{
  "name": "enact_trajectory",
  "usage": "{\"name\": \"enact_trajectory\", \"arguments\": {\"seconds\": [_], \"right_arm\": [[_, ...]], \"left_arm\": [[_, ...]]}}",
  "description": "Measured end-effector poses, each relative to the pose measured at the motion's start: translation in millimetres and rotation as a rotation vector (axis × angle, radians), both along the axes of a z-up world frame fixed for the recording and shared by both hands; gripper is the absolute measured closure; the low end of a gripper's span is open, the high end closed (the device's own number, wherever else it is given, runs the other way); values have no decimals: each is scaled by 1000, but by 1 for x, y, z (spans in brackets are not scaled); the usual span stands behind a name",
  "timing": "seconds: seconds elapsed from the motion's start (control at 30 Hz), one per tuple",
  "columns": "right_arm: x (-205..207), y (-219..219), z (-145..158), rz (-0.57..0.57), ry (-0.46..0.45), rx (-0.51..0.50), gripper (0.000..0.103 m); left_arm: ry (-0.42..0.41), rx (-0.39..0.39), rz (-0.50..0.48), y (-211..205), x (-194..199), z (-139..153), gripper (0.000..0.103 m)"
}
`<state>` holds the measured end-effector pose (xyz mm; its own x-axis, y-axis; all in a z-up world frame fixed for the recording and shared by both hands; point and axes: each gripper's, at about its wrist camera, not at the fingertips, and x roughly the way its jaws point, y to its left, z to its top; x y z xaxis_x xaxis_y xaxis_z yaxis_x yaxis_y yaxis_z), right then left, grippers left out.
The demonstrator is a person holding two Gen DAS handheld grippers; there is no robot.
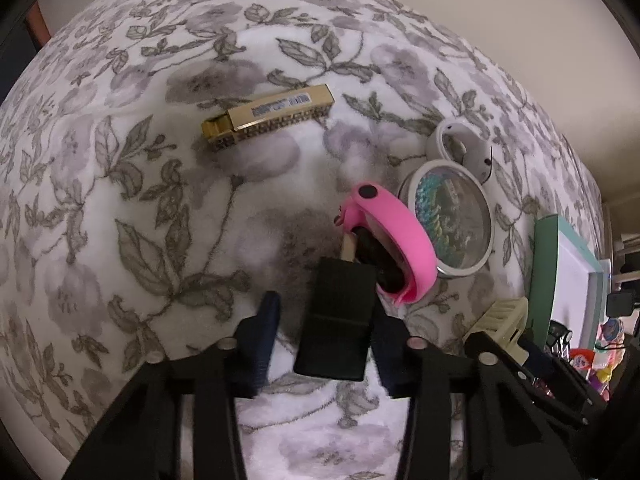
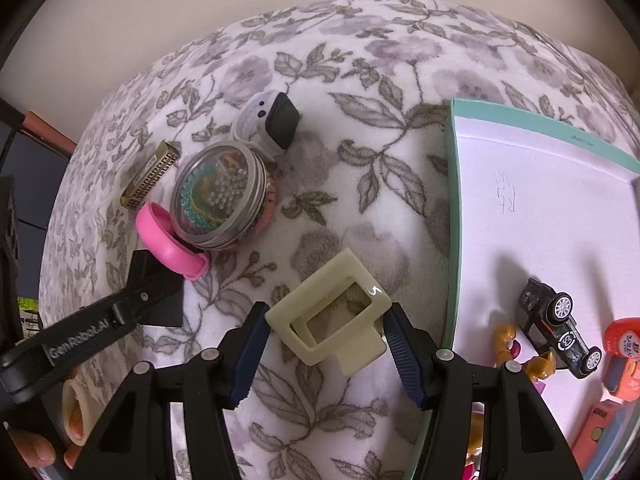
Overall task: Organize rigid objects
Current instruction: 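Grasp the cream plastic frame with the right gripper while the left gripper grasps the black charger plug, then carry the cream frame and black charger over the tray with both grippers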
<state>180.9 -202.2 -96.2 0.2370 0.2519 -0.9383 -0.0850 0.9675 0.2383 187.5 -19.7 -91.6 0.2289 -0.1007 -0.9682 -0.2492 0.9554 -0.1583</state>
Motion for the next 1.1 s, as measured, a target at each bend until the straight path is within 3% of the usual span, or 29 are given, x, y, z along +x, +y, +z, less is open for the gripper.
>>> {"name": "enact_trajectory", "arguments": {"seconds": [0.1, 0.47, 0.7, 1.1], "right_arm": [[-1, -1, 0, 1, 0, 0, 41], [1, -2, 0, 0, -7, -9, 42], [1, -11, 15, -28, -38, 5, 42], [-15, -46, 106, -130, -256, 25, 42]], "left_arm": [[-2, -4, -10, -4, 1, -1, 71], [-26, 18, 16, 6, 0, 7, 72], [-46, -2, 39, 17, -1, 17, 72], [-294, -54, 31, 17, -18, 109, 72]]}}
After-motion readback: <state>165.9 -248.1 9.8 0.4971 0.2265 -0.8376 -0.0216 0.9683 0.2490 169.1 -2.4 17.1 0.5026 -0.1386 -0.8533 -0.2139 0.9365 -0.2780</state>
